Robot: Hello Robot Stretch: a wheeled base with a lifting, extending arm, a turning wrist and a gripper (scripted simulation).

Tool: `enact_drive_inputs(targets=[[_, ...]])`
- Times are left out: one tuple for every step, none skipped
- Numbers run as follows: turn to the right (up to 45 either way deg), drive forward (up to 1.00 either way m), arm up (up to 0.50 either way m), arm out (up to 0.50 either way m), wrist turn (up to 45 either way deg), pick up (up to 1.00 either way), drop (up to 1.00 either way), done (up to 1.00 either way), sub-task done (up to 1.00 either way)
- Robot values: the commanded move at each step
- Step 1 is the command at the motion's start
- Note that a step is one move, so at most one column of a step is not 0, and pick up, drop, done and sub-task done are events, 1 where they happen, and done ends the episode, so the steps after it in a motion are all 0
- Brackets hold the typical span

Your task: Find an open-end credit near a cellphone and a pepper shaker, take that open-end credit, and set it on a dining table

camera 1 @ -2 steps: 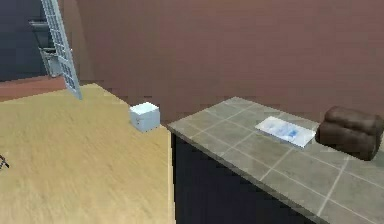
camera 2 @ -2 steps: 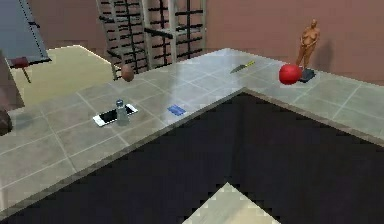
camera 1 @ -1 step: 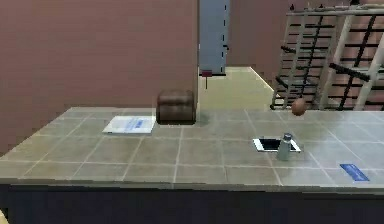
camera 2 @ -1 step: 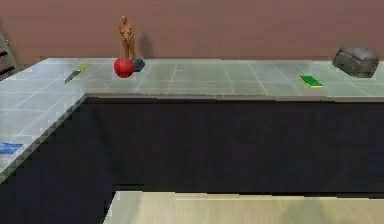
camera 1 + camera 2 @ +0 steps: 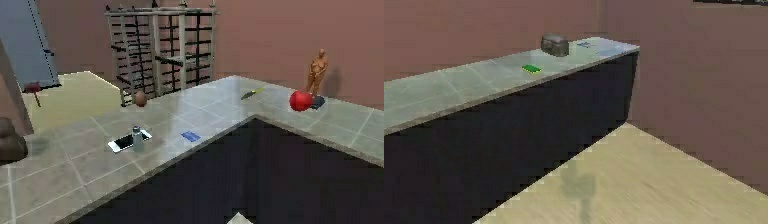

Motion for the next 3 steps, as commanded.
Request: enact_drive_inputs(targets=[[30.0, 0.0, 0.0, 0.0, 0.0, 0.0, 0.0, 0.0, 0.0], [0.0, 0.75, 0.0, 0.0, 0.0, 0.0, 0.0, 0.0, 0.0], [-45.0, 0.0, 0.0, 0.0, 0.0, 0.0, 0.0, 0.0, 0.0]])
